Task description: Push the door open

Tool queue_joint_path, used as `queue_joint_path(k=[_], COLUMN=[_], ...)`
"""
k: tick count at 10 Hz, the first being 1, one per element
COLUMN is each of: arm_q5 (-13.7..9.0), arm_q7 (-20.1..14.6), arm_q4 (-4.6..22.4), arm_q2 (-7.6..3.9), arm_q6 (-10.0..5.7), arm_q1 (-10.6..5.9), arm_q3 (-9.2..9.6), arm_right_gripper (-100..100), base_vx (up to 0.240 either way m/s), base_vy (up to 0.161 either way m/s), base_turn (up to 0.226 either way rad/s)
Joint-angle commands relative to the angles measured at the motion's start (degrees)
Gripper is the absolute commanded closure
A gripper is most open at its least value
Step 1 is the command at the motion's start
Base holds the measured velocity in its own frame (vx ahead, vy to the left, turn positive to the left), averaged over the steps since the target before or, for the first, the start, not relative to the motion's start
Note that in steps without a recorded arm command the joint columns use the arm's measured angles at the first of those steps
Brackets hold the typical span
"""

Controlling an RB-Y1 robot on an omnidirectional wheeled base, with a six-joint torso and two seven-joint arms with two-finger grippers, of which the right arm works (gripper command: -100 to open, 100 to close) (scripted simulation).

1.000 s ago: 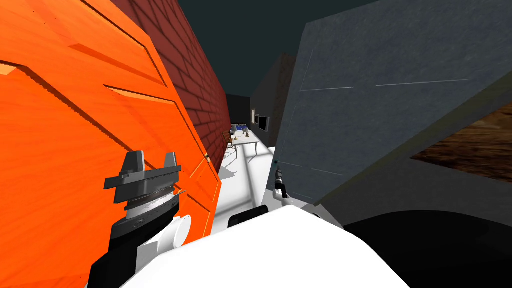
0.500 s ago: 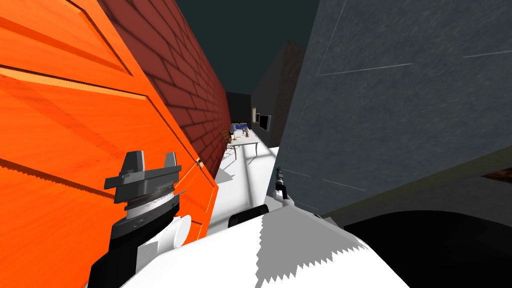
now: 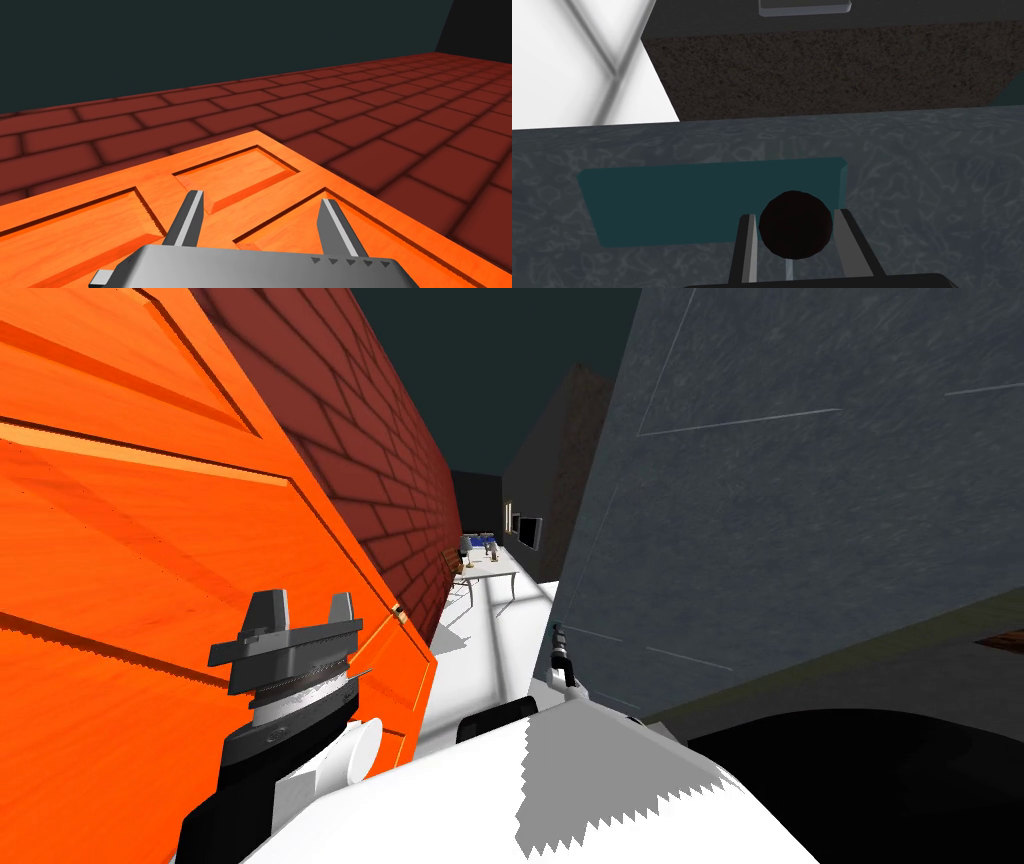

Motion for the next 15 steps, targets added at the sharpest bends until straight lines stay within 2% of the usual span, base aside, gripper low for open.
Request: queue_joint_path(k=[1,4,9,15], arm_q5=[0.0,-0.8,-3.2,-5.8], arm_q7=[0.0,0.5,1.9,3.4], arm_q4=[-0.1,0.0,0.0,-0.1], arm_q2=[-0.01,-0.44,-1.21,-1.09], arm_q6=[-0.10,0.17,0.52,0.91], arm_q1=[-0.01,0.00,-0.24,-0.49], arm_q3=[-0.02,-1.01,-4.10,-7.47], arm_right_gripper=[100,100,100,100], base_vx=[-0.007,0.073,0.201,0.187], base_vy=[0.004,-0.001,-0.021,-0.013], base_turn=[-0.001,-0.021,-0.045,-0.049])
